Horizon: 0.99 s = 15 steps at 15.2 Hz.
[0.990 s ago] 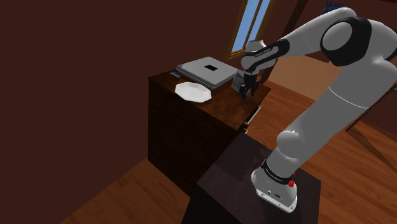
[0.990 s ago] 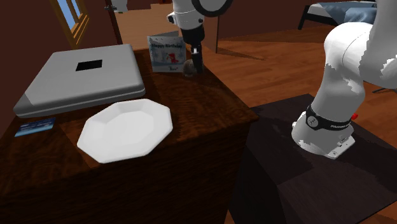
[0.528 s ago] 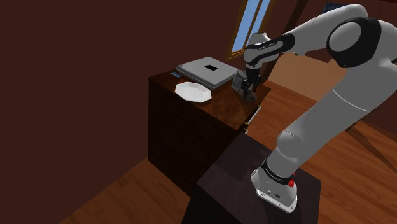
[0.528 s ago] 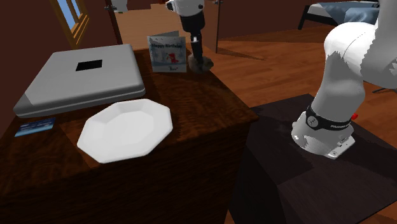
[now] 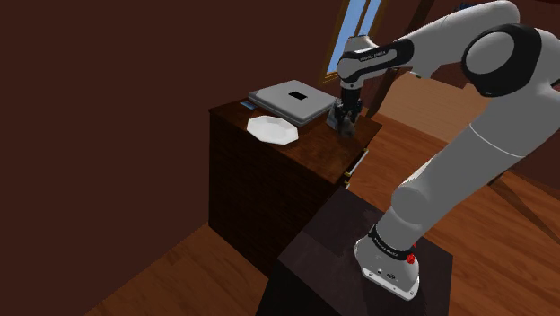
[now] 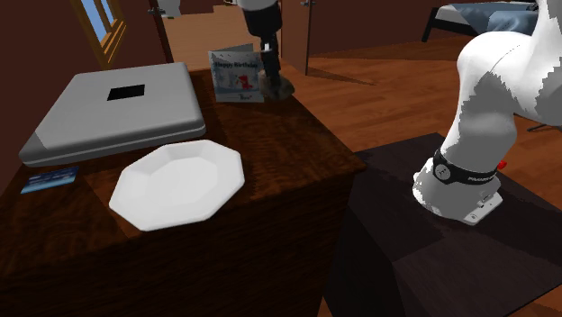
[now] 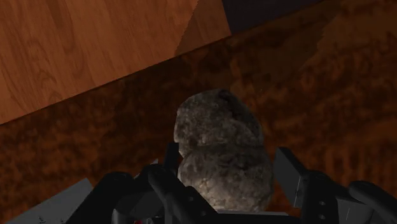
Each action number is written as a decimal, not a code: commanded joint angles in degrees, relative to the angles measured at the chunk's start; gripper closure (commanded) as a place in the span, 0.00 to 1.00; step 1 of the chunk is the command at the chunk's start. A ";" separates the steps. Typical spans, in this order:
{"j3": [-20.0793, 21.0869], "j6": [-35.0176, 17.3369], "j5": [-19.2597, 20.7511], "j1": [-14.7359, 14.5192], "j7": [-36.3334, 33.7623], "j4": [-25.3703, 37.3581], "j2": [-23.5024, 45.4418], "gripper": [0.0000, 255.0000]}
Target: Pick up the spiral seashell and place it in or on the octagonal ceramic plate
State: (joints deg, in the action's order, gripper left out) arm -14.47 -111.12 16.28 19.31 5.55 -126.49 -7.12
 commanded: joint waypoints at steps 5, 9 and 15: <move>4.13 2.75 -2.97 -3.85 -6.15 5.96 4.79 1.00; 6.62 4.80 -4.66 -6.26 -10.00 11.13 8.80 1.00; 9.78 8.50 -6.66 -9.69 -15.34 21.01 16.06 1.00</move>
State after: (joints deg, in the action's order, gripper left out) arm -5.19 -103.61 9.95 10.19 -8.96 -107.77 7.50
